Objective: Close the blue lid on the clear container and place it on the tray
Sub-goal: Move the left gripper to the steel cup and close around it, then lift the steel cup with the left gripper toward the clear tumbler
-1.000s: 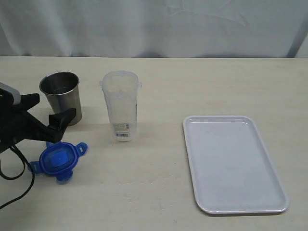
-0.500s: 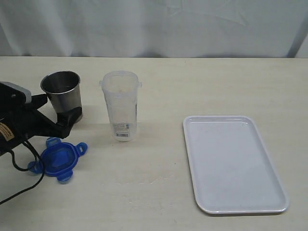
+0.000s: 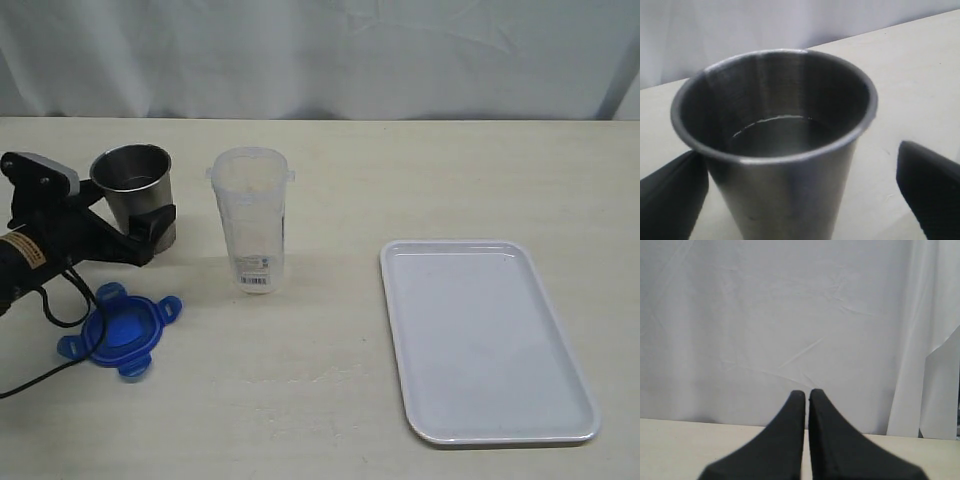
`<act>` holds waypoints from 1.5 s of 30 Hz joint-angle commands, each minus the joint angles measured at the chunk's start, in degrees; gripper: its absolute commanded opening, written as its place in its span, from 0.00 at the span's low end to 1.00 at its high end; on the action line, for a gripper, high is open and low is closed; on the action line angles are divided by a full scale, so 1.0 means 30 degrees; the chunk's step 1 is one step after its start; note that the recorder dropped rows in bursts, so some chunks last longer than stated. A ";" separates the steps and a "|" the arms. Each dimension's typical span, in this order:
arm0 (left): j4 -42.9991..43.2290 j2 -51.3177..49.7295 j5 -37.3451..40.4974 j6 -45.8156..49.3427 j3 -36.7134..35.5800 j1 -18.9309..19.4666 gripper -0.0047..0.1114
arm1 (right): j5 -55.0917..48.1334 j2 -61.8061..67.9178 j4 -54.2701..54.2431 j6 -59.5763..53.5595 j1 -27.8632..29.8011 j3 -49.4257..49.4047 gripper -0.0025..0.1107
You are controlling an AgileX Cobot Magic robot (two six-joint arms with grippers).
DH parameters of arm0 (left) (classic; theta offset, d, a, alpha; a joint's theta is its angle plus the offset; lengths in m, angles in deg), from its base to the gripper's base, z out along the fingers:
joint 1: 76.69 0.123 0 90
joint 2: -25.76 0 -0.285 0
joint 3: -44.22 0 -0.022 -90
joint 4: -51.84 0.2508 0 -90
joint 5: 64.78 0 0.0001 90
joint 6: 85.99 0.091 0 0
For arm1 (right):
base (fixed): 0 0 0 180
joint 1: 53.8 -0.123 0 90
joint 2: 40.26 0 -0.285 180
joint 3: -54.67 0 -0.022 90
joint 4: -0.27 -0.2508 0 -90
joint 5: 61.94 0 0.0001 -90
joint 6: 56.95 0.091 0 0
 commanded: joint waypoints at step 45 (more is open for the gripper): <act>0.0525 -0.3029 -0.0210 -0.0068 0.2660 -0.0003 0.04 | 0.0065 -0.0078 -0.0111 0.0104 0.0054 -0.0043 0.06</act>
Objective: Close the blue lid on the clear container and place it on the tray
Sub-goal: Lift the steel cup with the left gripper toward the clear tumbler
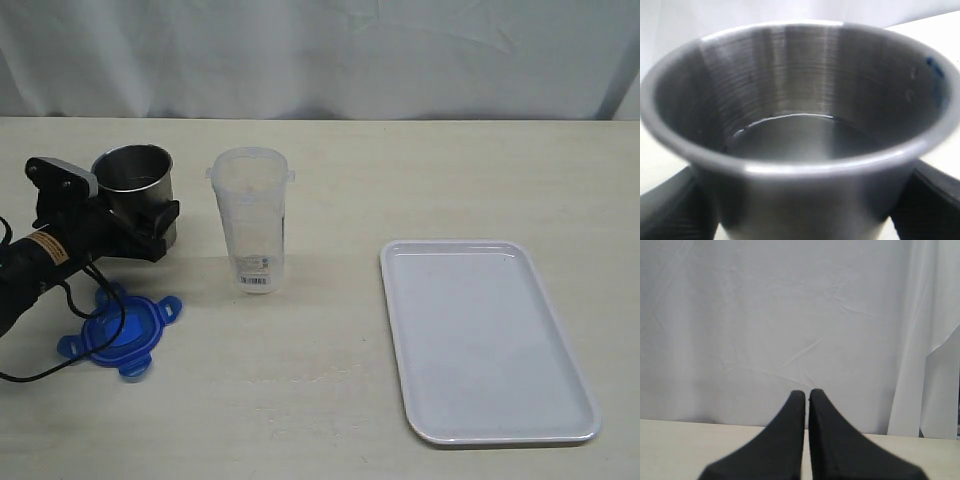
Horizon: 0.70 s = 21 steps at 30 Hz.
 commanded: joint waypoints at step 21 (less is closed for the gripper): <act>0.2349 0.0469 -0.1282 -0.0520 0.0123 -0.0003 0.04 | 0.0065 -0.0078 -0.0039 0.0104 0.0054 -0.0043 0.06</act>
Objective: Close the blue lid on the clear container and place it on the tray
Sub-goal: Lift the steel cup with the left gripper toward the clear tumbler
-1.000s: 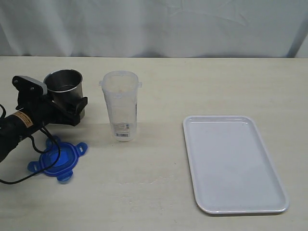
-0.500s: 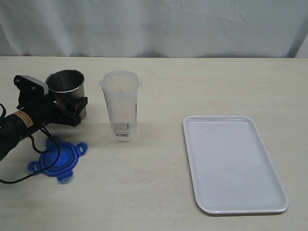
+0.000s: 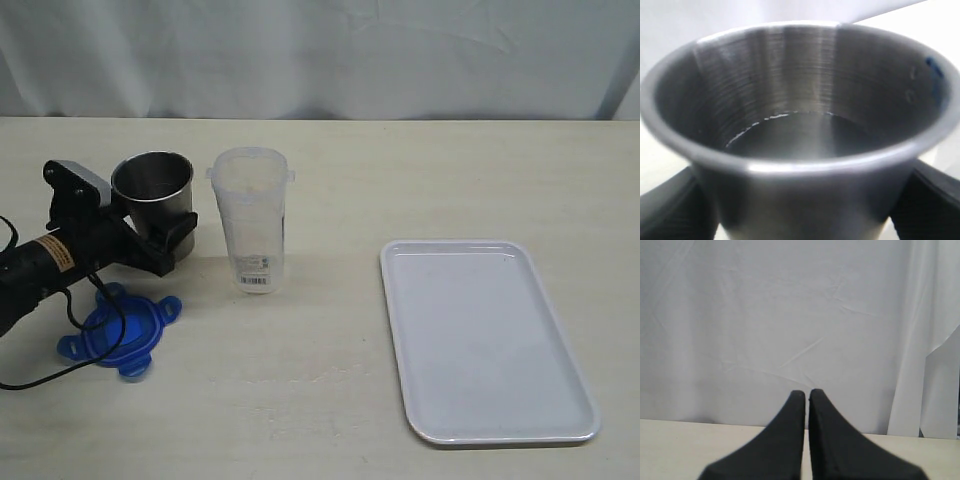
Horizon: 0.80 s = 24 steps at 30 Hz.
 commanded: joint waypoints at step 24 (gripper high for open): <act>-0.0552 0.7864 0.3692 -0.2997 -0.0002 -0.0137 0.04 | 0.0065 -0.0078 -0.0039 0.0104 0.0054 -0.0043 0.06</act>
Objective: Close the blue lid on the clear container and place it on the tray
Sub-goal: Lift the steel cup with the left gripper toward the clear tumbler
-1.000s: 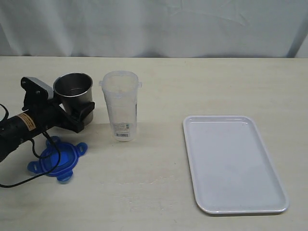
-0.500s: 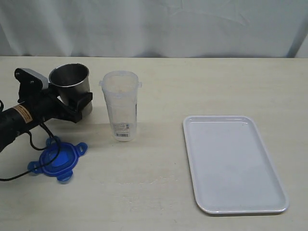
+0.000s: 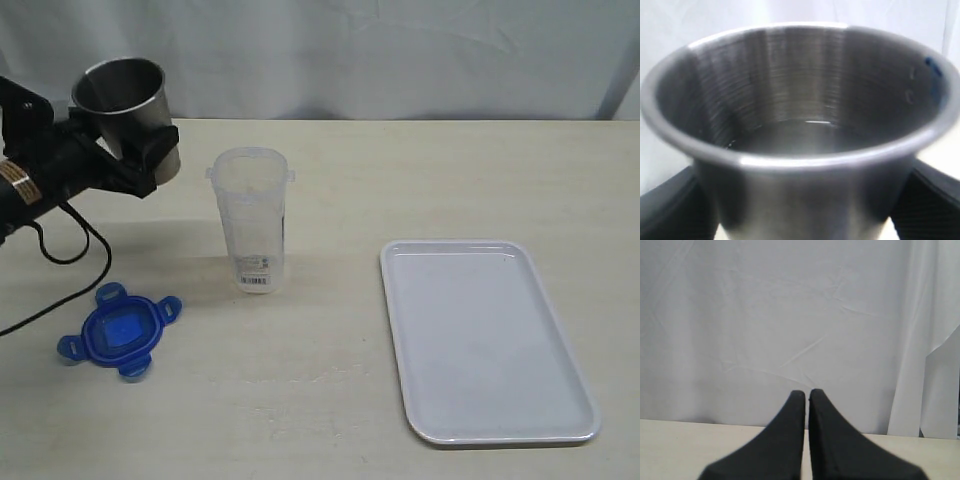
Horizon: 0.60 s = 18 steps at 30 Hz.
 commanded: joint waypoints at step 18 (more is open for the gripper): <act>-0.0772 0.4584 0.7389 0.0191 0.0068 -0.2911 0.04 | 0.0065 -0.0078 -0.0039 0.0104 0.0054 -0.0043 0.06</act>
